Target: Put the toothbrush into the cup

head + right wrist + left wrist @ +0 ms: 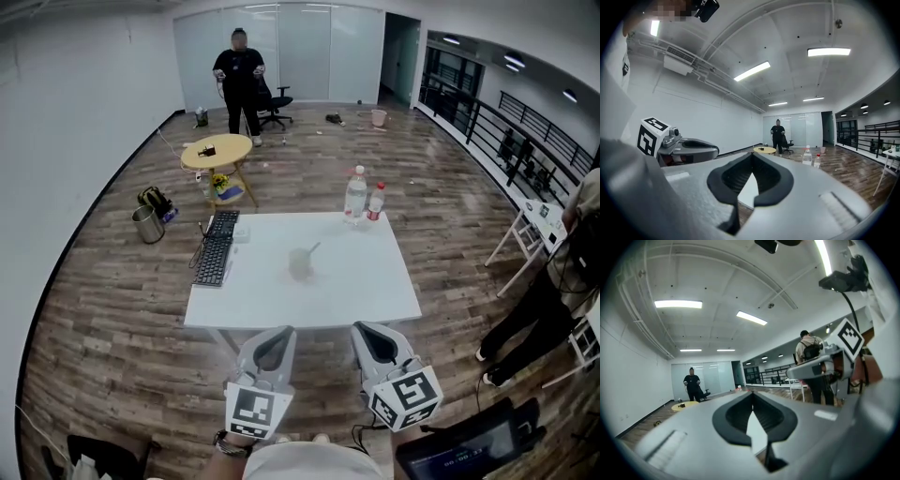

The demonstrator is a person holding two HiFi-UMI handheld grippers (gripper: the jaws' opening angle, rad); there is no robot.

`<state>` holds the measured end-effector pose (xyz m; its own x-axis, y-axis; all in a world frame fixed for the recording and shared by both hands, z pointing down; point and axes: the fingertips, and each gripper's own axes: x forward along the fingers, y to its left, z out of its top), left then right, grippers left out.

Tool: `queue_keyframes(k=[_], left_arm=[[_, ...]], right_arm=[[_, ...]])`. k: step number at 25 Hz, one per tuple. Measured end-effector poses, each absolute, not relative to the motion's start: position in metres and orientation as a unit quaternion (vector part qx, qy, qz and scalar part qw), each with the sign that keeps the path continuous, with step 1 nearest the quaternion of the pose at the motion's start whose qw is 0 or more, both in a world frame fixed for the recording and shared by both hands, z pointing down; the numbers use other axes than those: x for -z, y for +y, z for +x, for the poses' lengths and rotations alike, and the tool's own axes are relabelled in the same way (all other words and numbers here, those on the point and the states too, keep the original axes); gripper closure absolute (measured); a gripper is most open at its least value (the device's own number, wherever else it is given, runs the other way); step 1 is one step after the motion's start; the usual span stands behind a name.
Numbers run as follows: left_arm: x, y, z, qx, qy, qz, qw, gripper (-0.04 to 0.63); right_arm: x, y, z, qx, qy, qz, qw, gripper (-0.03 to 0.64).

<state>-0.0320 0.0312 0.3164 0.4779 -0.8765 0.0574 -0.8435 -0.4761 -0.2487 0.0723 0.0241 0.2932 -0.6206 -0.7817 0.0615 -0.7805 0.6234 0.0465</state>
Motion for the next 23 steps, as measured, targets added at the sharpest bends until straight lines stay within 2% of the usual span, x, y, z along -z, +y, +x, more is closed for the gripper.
queue_keyframes(k=[23], left_arm=[[-0.316, 0.016, -0.055, 0.076, 0.489, -0.865, 0.085, 0.588]], right_arm=[[-0.295, 0.008, 0.042, 0.010, -0.897, 0.440, 0.038, 0.615]])
